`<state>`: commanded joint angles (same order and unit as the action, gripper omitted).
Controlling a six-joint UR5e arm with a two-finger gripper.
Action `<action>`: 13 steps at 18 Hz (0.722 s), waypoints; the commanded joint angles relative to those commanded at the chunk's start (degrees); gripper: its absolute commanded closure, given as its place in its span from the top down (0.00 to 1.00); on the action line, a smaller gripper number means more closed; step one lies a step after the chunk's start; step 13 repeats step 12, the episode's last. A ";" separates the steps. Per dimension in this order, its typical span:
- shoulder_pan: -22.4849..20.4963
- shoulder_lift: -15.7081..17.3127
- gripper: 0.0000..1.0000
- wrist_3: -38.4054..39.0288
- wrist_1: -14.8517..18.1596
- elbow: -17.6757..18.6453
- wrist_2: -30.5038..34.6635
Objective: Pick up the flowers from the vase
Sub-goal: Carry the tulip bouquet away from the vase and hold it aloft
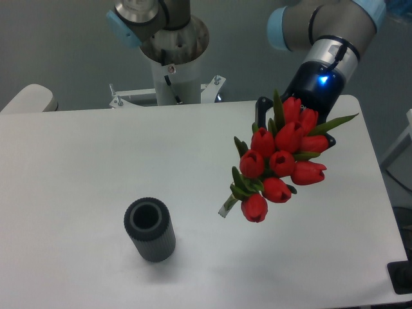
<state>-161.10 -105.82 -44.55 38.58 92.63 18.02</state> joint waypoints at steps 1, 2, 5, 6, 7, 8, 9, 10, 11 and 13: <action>0.00 0.00 0.33 -1.06 0.00 0.53 0.00; 0.00 0.00 0.33 -1.24 0.00 0.62 0.00; 0.00 0.00 0.33 -1.24 0.09 0.54 0.00; 0.00 0.00 0.33 -1.24 0.09 0.54 0.00; 0.00 0.09 0.33 -1.24 0.09 0.54 0.00; 0.00 0.09 0.33 -1.24 0.09 0.54 0.09; 0.00 0.09 0.33 -1.24 0.09 0.54 0.00; 0.00 0.09 0.33 -1.24 0.09 0.45 0.00; -0.09 0.09 0.33 -1.24 0.09 0.45 0.00; 0.00 0.09 0.33 -1.24 0.09 0.54 0.00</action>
